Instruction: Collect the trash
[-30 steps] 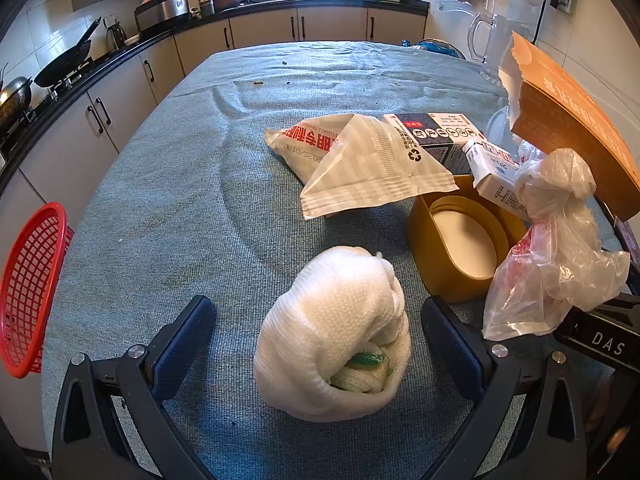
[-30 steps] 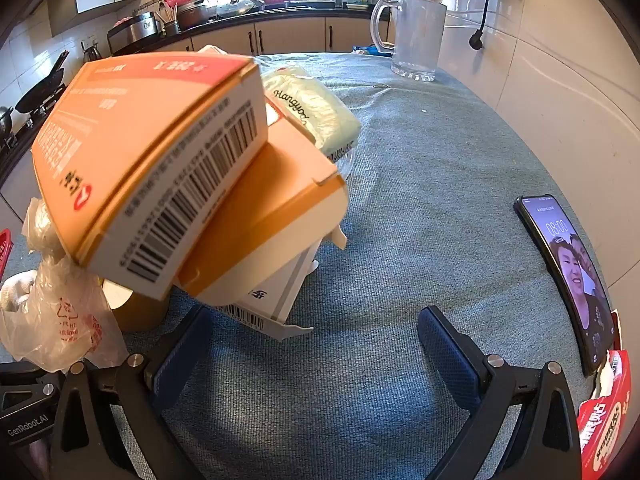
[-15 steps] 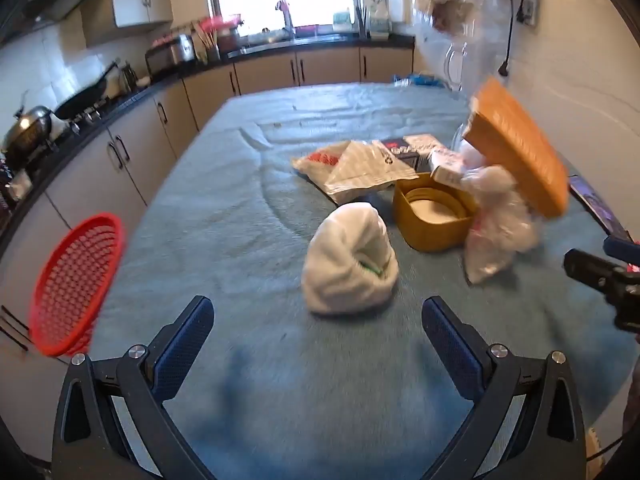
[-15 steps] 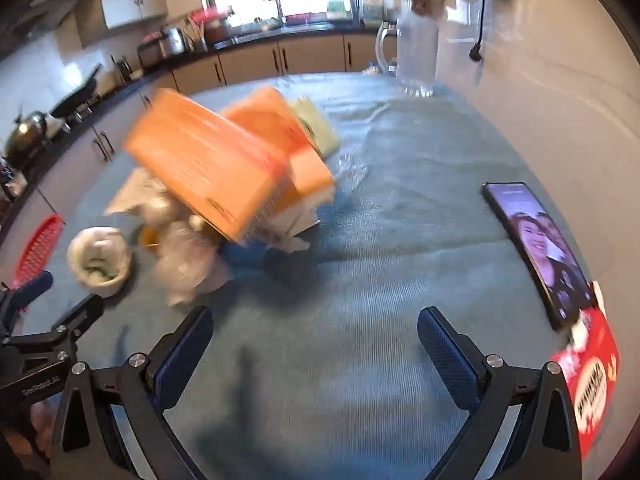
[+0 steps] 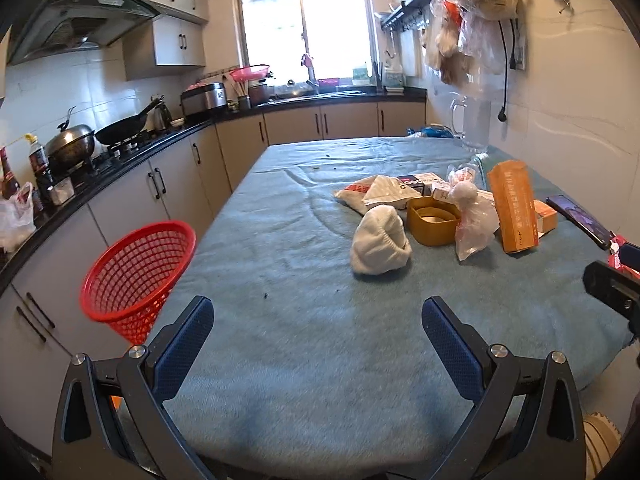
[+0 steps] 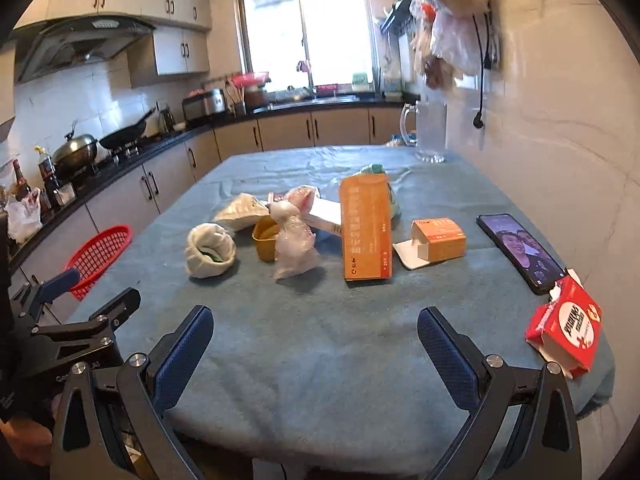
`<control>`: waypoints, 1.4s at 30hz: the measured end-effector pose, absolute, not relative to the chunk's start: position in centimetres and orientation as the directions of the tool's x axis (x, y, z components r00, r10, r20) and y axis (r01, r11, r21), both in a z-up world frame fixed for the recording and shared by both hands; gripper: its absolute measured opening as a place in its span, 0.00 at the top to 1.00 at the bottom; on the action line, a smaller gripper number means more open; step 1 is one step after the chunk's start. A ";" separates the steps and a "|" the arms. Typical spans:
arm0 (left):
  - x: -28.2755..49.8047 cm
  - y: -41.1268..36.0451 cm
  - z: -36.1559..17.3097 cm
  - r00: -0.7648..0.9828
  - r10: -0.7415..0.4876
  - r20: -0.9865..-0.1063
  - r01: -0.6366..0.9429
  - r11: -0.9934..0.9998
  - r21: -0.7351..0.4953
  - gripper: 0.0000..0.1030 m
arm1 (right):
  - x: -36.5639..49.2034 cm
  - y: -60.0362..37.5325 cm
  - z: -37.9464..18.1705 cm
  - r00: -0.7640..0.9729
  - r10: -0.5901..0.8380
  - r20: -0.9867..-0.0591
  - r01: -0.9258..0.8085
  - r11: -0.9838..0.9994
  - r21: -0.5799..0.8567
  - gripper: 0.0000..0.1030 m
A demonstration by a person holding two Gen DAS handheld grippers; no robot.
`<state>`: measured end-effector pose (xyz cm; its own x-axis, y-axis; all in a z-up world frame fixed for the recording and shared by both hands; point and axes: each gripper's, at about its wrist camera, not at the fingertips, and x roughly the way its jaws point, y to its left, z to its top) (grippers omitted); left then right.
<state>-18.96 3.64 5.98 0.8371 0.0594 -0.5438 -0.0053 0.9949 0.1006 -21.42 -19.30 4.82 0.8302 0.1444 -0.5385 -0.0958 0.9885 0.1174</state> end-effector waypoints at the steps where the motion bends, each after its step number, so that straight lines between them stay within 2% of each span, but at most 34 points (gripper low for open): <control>1: -19.2 3.7 5.9 0.837 0.058 -0.545 -0.005 0.995 0.098 0.00 | -21.9 -19.3 4.9 0.839 0.145 -0.524 -0.094 0.988 0.124 0.00; 20: -20.7 3.0 5.7 0.843 0.050 -0.536 0.005 0.995 0.100 0.00 | -24.3 -20.9 5.5 0.863 0.148 -0.484 -0.078 0.984 0.162 0.00; 42: -21.4 3.5 6.1 0.848 0.047 -0.528 0.006 0.995 0.098 0.00 | -24.2 -19.8 5.4 0.853 0.165 -0.496 -0.096 0.982 0.162 0.00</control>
<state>-21.44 3.49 6.09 0.8482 0.0466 -0.5276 0.0063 0.9952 0.0980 -24.18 -19.82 5.39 0.8526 0.1650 -0.4958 -0.0961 0.9822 0.1615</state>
